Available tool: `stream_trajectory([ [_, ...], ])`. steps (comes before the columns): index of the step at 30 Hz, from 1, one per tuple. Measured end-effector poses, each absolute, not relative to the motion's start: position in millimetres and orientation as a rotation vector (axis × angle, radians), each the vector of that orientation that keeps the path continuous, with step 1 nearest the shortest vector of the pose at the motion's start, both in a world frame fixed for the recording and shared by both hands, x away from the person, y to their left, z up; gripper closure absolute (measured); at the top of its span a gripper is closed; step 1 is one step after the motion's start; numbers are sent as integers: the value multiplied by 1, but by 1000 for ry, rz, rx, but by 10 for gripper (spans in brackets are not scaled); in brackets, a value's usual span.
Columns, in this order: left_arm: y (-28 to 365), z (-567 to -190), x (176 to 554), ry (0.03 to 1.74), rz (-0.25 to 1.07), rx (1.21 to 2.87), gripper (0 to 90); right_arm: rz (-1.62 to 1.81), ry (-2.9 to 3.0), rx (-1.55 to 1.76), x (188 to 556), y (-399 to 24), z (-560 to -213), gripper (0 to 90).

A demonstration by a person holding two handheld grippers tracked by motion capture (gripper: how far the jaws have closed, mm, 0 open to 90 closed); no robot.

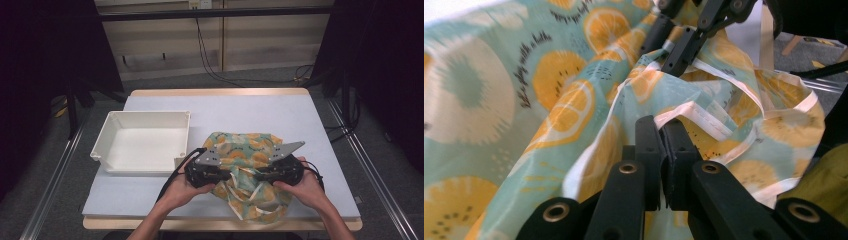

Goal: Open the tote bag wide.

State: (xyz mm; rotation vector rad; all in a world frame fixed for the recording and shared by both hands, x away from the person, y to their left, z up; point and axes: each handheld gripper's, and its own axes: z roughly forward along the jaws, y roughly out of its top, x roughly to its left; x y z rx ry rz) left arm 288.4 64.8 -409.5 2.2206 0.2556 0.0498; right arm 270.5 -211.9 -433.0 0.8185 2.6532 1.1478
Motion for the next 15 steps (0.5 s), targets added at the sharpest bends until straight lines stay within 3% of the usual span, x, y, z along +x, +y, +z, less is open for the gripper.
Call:
stream_trajectory([
  [3, 70, -400, 294, 292, 37, 2166, 877, 1252, 2616, 830, 273, -221, -418, 856],
  [8, 73, -391, 299, 313, 45, 2129, 870, 1335, 2578, 844, 278, -227, -404, 878],
  [15, 76, -383, 294, 307, 66, 2111, 707, 1408, 2492, 882, 307, -233, -381, 888],
])
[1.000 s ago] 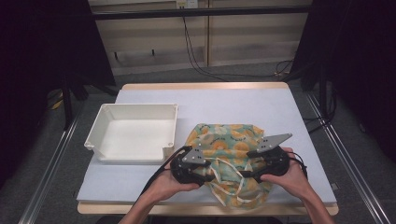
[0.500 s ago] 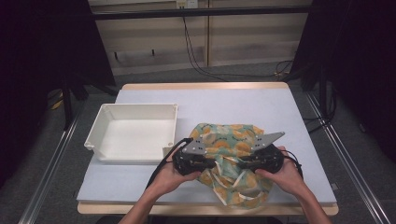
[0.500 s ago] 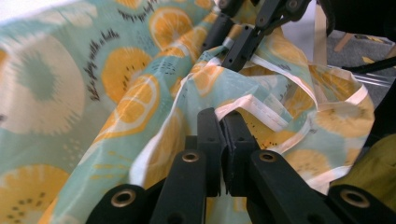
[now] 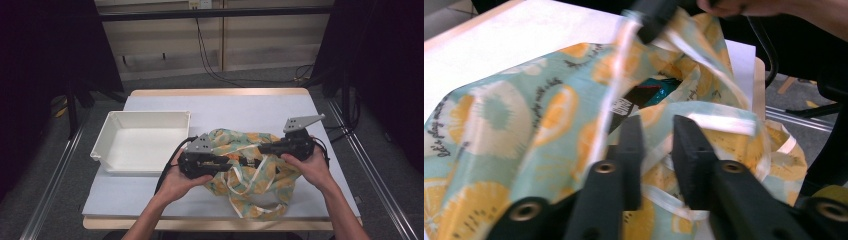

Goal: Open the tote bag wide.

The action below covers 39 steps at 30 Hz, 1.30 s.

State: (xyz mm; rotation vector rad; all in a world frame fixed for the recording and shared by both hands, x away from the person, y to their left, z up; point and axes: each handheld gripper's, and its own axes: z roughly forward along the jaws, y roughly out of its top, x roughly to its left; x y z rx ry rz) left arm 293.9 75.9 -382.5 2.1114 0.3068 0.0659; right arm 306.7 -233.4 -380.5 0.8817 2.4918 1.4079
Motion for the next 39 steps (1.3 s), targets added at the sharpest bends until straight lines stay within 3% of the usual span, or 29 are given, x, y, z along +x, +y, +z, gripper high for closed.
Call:
stream_trajectory([
  [12, 43, -376, 256, 71, 6, 2146, 696, 1339, 2428, 991, 353, -237, -379, 890],
  [15, 28, -385, 261, 80, -4, 2172, 666, 1334, 2431, 997, 355, -237, -379, 890],
  [20, 2, -402, 274, 85, 45, 2239, 528, 1336, 2434, 993, 359, -234, -379, 890],
  [24, -9, -411, 276, 58, 90, 2301, 507, 1326, 2436, 1007, 365, -233, -382, 890],
  [25, -13, -415, 274, 37, 157, 2333, 507, 1326, 2436, 1007, 365, -233, -382, 890],
  [26, -15, -417, 273, 16, 185, 2364, 522, 1323, 2441, 1005, 367, -233, -383, 890],
  [27, -16, -419, 272, 24, 144, 2355, 619, 1317, 2441, 1007, 369, -232, -384, 890],
  [28, -17, -420, 272, 21, 148, 2347, 841, 1315, 2443, 1007, 372, -232, -385, 891],
  [29, -16, -421, 271, 7, 120, 2351, 841, 1315, 2443, 1007, 372, -232, -385, 891],
  [30, -16, -421, 269, 6, 87, 2340, 897, 1304, 2442, 1016, 374, -232, -386, 891],
  [36, -12, -418, 250, -62, -89, 2300, 900, 1243, 2399, 1124, 400, -242, -395, 894],
  [39, -12, -419, 239, -116, -105, 2317, 900, 1216, 2377, 1158, 409, -244, -397, 895],
])
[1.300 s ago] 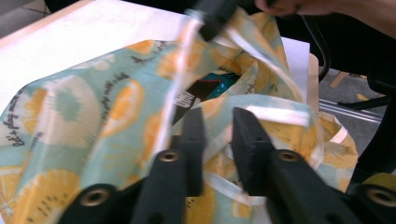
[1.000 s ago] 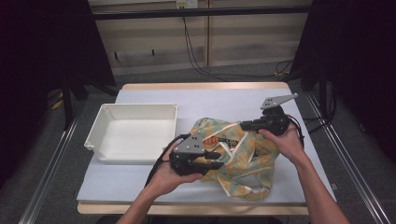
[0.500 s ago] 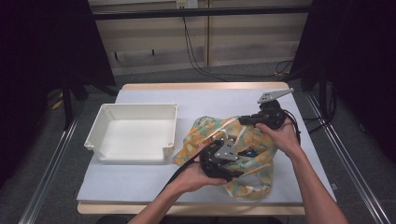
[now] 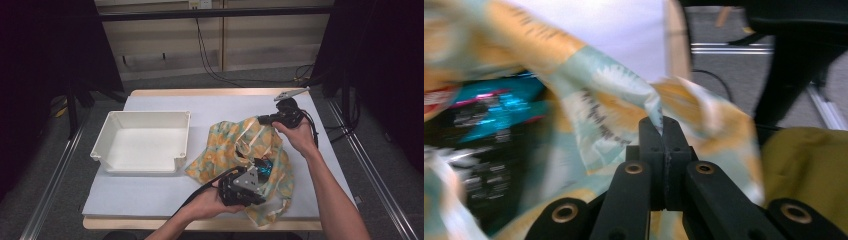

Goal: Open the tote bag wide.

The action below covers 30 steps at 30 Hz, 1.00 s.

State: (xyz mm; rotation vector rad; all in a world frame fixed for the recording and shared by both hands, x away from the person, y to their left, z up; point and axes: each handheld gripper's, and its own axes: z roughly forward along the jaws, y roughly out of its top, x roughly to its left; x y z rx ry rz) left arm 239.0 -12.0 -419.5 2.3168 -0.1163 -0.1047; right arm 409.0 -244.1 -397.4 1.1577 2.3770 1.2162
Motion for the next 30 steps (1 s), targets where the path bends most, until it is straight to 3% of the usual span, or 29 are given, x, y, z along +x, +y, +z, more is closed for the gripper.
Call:
stream_trajectory([
  [7, -6, -432, 236, -106, -151, 2322, 900, 1148, 2357, 1222, 433, -240, -416, 896],
  [17, -7, -463, 241, -67, -157, 2391, 900, 1037, 2379, 1301, 432, -236, -456, 872],
  [20, -7, -464, 244, -41, -143, 2381, 788, 1069, 2364, 1297, 427, -237, -453, 754],
  [24, -1, -454, 245, -12, -135, 2352, 713, 1120, 2350, 1279, 416, -242, -437, 563],
  [29, 6, -438, 249, 37, -98, 2314, 580, 1156, 2324, 1210, 390, -252, -409, 390],
  [30, 6, -438, 249, 37, -98, 2314, 577, 1156, 2324, 1210, 390, -252, -409, 390],
])
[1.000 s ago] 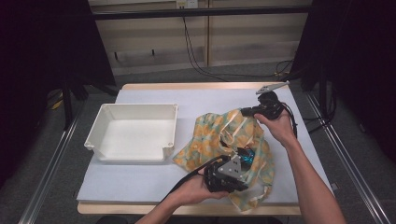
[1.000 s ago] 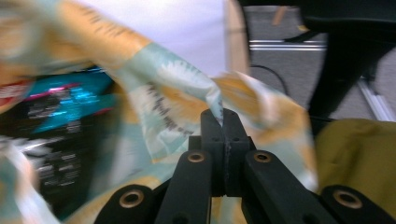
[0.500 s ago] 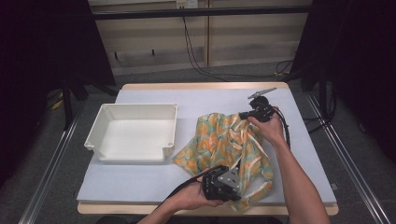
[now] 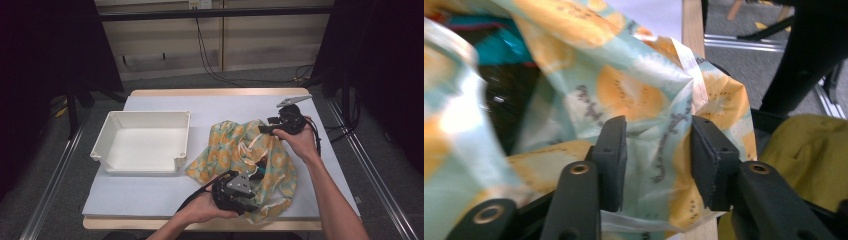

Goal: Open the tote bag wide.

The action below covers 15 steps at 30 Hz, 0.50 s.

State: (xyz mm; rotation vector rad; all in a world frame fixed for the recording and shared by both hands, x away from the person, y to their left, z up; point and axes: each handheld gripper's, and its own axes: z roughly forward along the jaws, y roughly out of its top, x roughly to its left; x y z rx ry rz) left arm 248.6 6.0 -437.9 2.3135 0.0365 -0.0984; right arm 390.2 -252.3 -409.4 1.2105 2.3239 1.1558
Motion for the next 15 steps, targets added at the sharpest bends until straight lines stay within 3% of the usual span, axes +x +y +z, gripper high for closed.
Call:
stream_trajectory([
  [1, 7, -436, 249, 40, -100, 2293, 566, 1161, 2319, 1202, 383, -256, -403, 343],
  [6, 14, -418, 253, 54, -83, 2252, 565, 1218, 2286, 1189, 363, -265, -392, 310],
  [15, 11, -392, 272, 76, -64, 2209, 747, 1224, 2311, 1136, 307, -267, -388, 288],
])
